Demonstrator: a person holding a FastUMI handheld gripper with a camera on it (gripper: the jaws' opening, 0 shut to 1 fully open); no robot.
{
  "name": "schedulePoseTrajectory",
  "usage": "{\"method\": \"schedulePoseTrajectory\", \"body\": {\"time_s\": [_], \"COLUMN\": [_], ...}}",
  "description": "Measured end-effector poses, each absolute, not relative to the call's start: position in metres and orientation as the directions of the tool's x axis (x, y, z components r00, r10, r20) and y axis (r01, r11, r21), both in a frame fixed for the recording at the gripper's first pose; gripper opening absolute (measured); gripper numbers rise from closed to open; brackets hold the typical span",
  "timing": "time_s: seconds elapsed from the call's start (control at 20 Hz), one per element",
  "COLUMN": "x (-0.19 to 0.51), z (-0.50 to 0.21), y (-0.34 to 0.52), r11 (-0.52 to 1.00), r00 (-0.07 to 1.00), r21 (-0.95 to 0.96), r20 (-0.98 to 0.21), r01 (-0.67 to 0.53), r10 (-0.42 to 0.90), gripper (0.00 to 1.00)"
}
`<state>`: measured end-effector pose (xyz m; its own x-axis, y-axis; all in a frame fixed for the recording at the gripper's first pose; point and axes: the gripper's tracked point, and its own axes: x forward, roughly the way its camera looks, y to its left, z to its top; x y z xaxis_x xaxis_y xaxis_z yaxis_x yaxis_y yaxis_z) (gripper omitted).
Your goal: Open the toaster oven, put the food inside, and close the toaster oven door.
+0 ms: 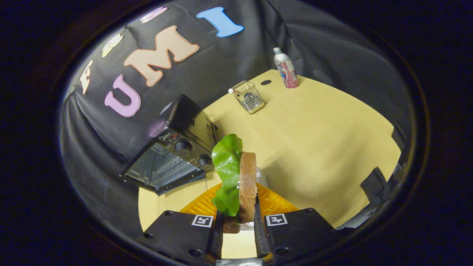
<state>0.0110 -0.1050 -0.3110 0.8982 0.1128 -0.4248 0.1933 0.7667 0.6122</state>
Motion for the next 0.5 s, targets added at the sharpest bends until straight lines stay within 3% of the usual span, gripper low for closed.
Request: {"method": "schedulePoseTrajectory", "body": {"time_s": [0.25, 0.5], "x": [0.016, 0.021], "z": [-0.273, -0.3], "y": [-0.044, 0.033], "r11": [0.573, 0.581], "r00": [0.956, 0.925], "r21": [0.814, 0.805], "r20": [-0.234, -0.303], "r01": [0.092, 0.12], "r10": [0.179, 0.229], "gripper": [0.37, 0.37]}}
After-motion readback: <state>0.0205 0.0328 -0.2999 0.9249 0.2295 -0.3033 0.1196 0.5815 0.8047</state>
